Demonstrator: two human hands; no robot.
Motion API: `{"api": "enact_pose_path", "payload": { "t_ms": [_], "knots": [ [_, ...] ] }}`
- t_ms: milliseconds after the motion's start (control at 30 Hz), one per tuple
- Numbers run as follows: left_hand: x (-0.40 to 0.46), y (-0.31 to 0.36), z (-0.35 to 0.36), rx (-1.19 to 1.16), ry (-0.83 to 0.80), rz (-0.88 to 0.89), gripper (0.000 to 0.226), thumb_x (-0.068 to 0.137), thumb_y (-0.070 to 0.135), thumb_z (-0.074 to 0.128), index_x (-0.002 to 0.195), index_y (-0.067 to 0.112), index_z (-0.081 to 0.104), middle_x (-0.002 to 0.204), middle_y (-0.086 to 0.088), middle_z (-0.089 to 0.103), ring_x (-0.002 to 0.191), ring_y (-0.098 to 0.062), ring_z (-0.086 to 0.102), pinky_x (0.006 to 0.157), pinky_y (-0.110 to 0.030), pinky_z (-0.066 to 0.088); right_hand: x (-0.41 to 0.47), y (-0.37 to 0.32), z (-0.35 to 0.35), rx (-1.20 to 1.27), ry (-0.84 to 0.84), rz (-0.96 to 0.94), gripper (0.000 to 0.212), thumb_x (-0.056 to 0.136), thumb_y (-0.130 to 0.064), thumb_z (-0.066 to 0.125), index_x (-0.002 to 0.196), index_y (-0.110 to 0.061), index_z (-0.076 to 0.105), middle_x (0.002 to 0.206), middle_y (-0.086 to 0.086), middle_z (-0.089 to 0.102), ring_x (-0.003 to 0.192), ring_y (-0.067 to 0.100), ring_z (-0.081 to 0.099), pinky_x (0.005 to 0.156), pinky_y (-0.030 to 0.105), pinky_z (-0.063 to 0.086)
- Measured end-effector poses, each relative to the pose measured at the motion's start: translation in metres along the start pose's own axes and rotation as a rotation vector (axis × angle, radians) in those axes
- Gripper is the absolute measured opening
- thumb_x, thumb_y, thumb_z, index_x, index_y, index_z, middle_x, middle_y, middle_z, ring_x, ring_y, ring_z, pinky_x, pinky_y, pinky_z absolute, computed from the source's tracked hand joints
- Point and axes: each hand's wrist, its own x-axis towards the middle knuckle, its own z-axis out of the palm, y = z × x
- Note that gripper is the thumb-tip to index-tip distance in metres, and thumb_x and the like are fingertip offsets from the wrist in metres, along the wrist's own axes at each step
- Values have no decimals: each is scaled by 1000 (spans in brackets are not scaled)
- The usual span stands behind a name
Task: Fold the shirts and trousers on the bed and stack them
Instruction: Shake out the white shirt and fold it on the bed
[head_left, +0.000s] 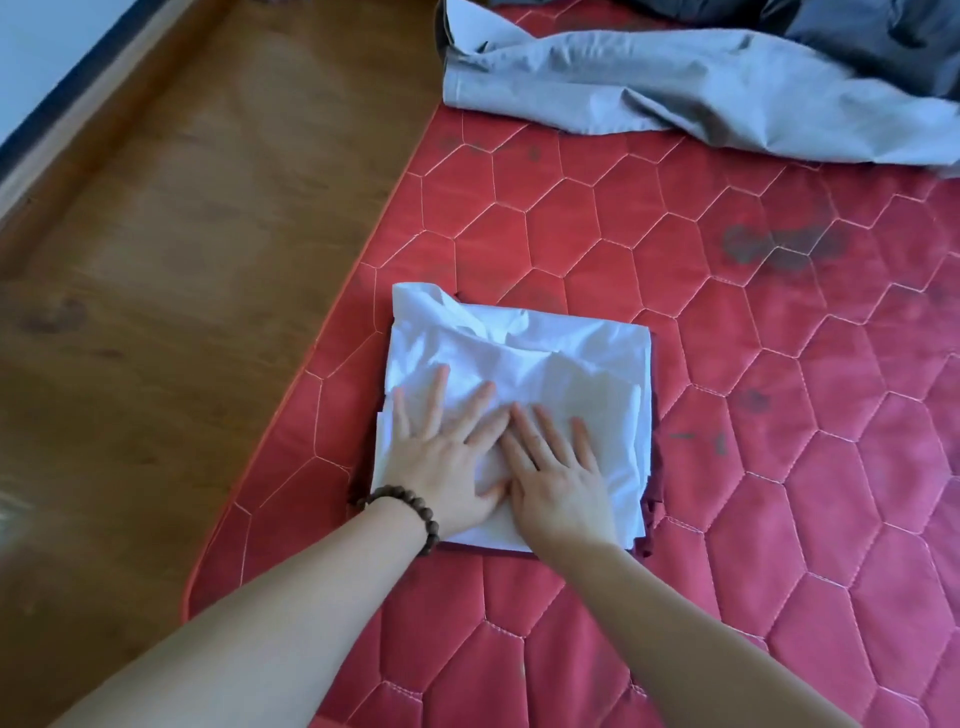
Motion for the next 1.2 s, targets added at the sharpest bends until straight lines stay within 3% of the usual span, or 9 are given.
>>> {"api": "enact_pose_path", "payload": {
  "t_ms": [133, 233, 333, 400, 500, 633, 833, 1067, 1200],
  "knots": [
    [3, -14, 12, -43, -20, -54, 90, 66, 92, 19, 145, 55, -1, 157, 19, -18, 139, -44, -29, 104, -76, 2, -7, 27, 5, -61, -43, 251, 62, 93, -61, 25, 150, -39, 16, 160, -2, 9, 148, 27, 5, 118, 51, -3],
    [2, -16, 10, -135, 10, -75, 90, 70, 88, 20, 148, 48, -3, 158, 16, -17, 143, -36, -25, 108, -69, 2, -10, 33, 3, 26, -62, 385, 60, 94, -62, 18, 149, -46, 1, 160, -3, -9, 147, 19, -14, 118, 47, -9],
    [0, -19, -5, -360, 181, -197, 68, 86, 65, 36, 147, 37, 31, 158, 16, 19, 145, -22, 14, 111, -61, 15, -5, 32, -12, 131, 0, 428, 49, 99, -45, 27, 148, -42, 27, 159, -2, 19, 148, 19, 7, 118, 53, -3],
    [6, -22, -15, -289, 448, -182, 39, 83, 33, 62, 121, 25, 60, 136, 7, 51, 121, -24, 42, 102, -55, 30, 7, 32, -27, 99, 158, 422, 42, 97, -37, 33, 129, -24, 56, 138, 5, 49, 132, 27, 37, 115, 61, 10],
    [35, -22, -29, -177, 638, -44, 30, 82, 15, 57, 111, 14, 65, 129, -3, 57, 118, -27, 45, 102, -52, 30, 37, 29, -37, 10, 314, 177, 36, 90, -23, 41, 116, -10, 63, 129, 10, 57, 126, 32, 47, 110, 61, 25],
    [68, -26, -28, -122, 480, 46, 34, 86, 17, 58, 119, 6, 63, 138, -10, 53, 132, -32, 44, 111, -55, 27, 68, 28, -22, -1, 68, 3, 47, 98, -23, 43, 144, -13, 42, 153, 2, 35, 145, 23, 25, 119, 52, 8],
    [77, -36, -2, -136, 306, -35, 56, 91, 41, 38, 144, 24, 42, 156, -1, 29, 145, -38, 14, 116, -56, 11, 71, 43, 3, -31, 18, 205, 58, 94, -55, 14, 150, -43, 7, 161, -11, 0, 148, 16, -6, 115, 45, -19],
    [79, -40, -19, -342, 118, -95, 65, 93, 49, 45, 151, 39, 16, 161, 9, -5, 145, -39, -16, 117, -52, -5, 61, 61, -10, 72, -80, 576, 57, 96, -58, 11, 150, -44, -1, 161, -6, -8, 147, 16, -11, 116, 57, -7],
    [37, -40, -35, -408, 267, -40, 51, 91, 40, 46, 139, 22, 49, 156, -6, 27, 146, -37, 11, 114, -63, 13, 15, 62, -27, -1, 34, 524, 60, 97, -51, 13, 152, -29, 17, 162, 1, 3, 148, 22, -6, 115, 59, -7]
  ]
}}
